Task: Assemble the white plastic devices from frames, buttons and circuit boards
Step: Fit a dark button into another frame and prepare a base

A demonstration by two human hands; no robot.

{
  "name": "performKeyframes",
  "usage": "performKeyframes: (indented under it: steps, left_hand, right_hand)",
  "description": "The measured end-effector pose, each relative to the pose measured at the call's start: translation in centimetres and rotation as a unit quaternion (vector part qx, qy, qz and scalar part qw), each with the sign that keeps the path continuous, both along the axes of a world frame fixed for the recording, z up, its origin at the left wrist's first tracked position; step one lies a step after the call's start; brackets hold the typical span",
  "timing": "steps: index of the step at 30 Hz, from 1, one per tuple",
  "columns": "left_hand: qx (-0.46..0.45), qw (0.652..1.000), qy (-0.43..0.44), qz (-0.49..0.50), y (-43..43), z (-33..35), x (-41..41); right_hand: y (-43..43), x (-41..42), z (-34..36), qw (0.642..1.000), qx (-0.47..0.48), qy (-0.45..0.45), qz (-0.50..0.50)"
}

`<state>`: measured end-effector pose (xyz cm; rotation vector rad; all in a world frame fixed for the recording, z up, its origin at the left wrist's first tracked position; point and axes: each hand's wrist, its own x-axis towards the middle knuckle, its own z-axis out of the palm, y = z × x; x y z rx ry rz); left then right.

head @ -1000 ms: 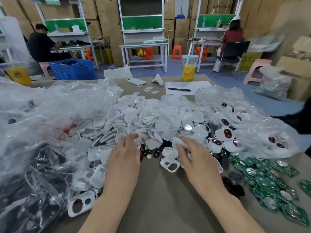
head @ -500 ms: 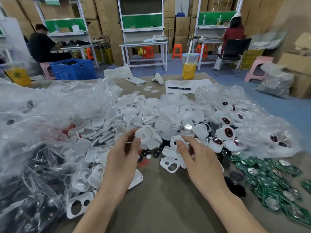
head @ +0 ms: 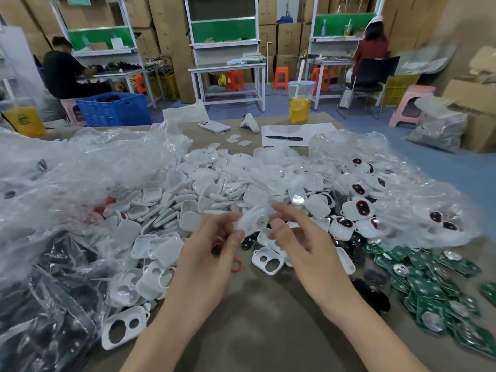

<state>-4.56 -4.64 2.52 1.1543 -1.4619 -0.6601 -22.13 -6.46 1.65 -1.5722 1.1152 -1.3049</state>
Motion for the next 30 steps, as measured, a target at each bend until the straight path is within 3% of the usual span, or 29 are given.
performKeyframes:
  steps: [4, 14, 20, 25, 30]
  left_hand:
    - [-0.097, 0.976, -0.193, -0.007, 0.26, -0.82, -0.27]
    - [-0.096, 0.978, -0.185, -0.026, 0.1, -0.91, -0.06]
    - [-0.072, 0.973, -0.214, -0.039, 0.08, -1.02, 0.22]
    - [-0.074, 0.968, -0.235, -0.055, 0.28, -0.94, 0.34]
    - [-0.064, 0.948, -0.31, -0.02, -0.13, -1.21, 0.6]
  right_hand:
    - [-0.15, 0.41, 0.01, 0.995, 0.045, -0.063, 0.065]
    - [-0.63, 0.25, 0.12, 0.971, 0.1, -0.18, 0.121]
    - [-0.39, 0.02, 0.41, 0.973, 0.1, -0.156, 0.138]
    - [-0.29, -0.25, 0.28, 0.992, 0.045, -0.06, 0.103]
    - [-0.44, -0.09, -0.08, 0.998, 0.019, -0.04, 0.046]
